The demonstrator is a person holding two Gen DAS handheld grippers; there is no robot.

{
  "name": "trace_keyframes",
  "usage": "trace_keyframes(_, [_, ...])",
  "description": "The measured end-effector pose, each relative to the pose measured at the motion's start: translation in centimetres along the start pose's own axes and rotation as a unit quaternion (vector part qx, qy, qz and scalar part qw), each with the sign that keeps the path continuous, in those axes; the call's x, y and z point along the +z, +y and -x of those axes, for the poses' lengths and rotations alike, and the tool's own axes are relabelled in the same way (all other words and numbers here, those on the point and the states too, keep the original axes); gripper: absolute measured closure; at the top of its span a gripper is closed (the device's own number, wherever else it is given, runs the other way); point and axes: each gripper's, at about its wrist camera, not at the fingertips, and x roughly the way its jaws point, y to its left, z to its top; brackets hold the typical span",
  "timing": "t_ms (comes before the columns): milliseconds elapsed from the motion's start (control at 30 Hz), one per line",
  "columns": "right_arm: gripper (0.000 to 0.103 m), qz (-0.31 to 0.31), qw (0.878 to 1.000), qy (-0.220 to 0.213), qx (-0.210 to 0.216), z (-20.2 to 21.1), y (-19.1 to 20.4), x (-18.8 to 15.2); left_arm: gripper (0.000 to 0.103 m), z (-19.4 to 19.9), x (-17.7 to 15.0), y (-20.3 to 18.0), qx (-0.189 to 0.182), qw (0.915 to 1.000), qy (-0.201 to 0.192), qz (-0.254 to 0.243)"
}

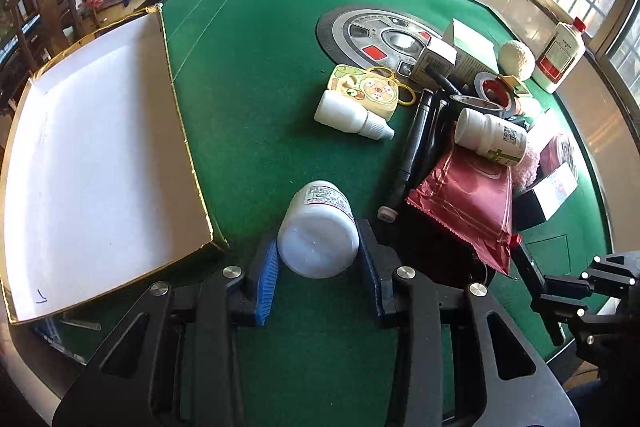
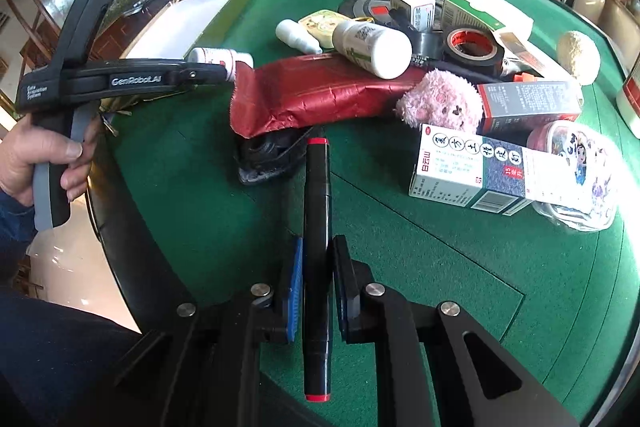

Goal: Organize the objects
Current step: 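Grasp the white red-labelled pill bottle with the left tool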

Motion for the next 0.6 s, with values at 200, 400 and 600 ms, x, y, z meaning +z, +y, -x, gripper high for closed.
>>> trace_keyframes(200, [0.09,-0.014,1.0,0.008,0.018,0.4,-0.6,0.4,0.068,0.4,-1.2,0.2,-0.003,0.9999,0.016,-0.002])
trace_keyframes(400, [0.09,-0.006,1.0,0.025,0.014,0.0,-0.2,0.1,0.068,-1.0,-1.5,-0.2,0.012,0.9989,0.041,-0.016])
trace_keyframes(600, [0.09,-0.006,0.999,0.037,0.006,-0.3,-0.3,-0.5,0.068,-2.8,-1.2,-0.9,0.038,0.9972,0.05,-0.041])
